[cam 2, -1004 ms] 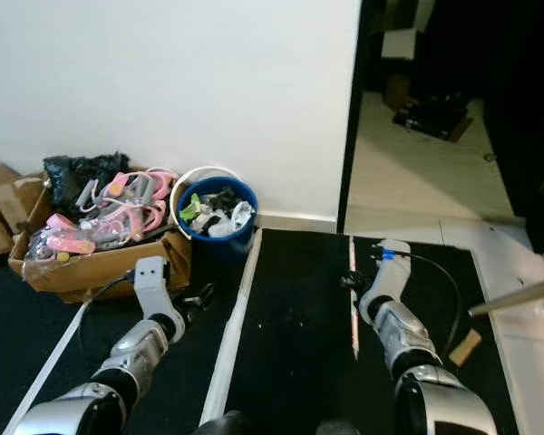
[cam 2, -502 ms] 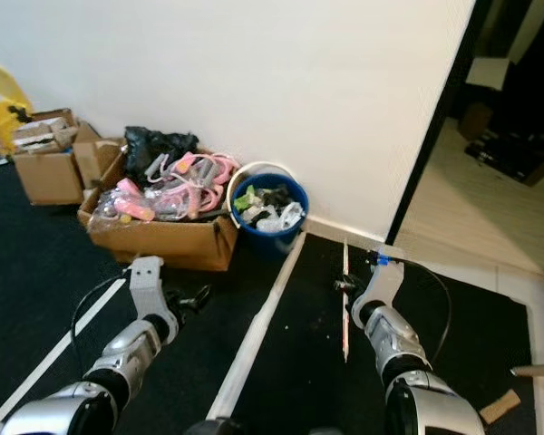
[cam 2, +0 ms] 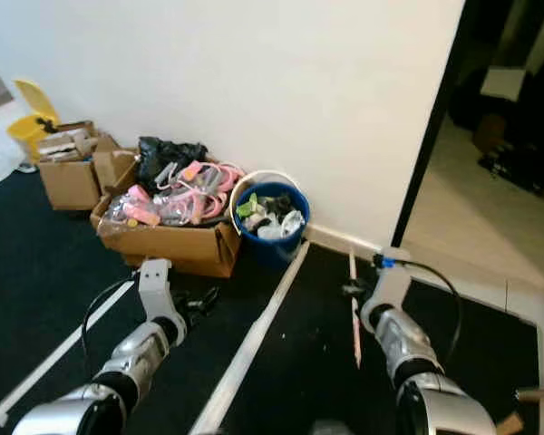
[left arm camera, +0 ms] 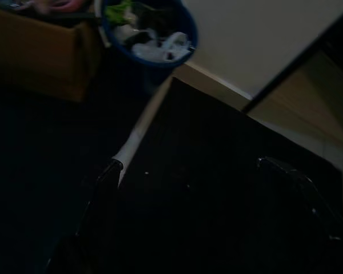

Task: Picking trash to rubbish bin

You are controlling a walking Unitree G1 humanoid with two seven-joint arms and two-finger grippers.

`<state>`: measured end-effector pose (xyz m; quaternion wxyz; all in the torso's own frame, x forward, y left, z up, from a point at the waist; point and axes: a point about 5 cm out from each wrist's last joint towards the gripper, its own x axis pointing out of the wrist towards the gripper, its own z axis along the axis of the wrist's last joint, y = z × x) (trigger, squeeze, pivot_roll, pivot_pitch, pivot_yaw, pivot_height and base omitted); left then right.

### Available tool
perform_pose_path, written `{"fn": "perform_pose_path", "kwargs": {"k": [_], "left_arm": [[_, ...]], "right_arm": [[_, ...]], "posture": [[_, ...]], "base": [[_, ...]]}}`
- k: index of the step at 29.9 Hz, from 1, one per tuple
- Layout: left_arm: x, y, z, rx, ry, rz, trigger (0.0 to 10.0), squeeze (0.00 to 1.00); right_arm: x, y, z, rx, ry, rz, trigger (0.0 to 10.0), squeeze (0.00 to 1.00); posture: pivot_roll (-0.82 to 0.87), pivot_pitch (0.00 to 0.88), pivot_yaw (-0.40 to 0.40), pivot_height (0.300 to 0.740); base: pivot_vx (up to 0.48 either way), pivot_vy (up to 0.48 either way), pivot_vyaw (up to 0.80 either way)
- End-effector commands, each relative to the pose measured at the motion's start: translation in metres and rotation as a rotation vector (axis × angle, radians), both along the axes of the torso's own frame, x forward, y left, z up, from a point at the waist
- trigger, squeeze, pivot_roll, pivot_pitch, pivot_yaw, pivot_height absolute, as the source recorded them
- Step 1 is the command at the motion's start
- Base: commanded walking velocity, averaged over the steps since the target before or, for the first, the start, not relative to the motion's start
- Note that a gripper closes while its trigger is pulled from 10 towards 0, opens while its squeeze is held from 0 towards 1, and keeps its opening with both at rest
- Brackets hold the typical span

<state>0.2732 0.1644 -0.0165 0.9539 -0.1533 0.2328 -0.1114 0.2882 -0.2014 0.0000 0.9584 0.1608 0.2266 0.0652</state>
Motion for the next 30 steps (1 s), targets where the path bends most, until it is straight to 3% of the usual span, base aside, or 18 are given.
{"fn": "perform_pose_path", "kwargs": {"k": [1,30], "left_arm": [[-0.0034,0.0036,-0.0031,0.004,0.018,0.01,10.0,0.0],[0.0007,0.0003,0.0008,-0.022,-0.002,0.01,10.0,0.0]], "right_arm": [[0.0012,0.008,-0.0003,0.006,-0.002,0.025,10.0,0.0],[0.0012,0.008,-0.0003,0.003,0.001,0.031,10.0,0.0]], "posture": [[-0.08,0.0,0.036,0.74],[-0.08,0.0,0.032,0.74]], "base": [[0.0,0.0,0.78],[0.0,0.0,0.78]]}}
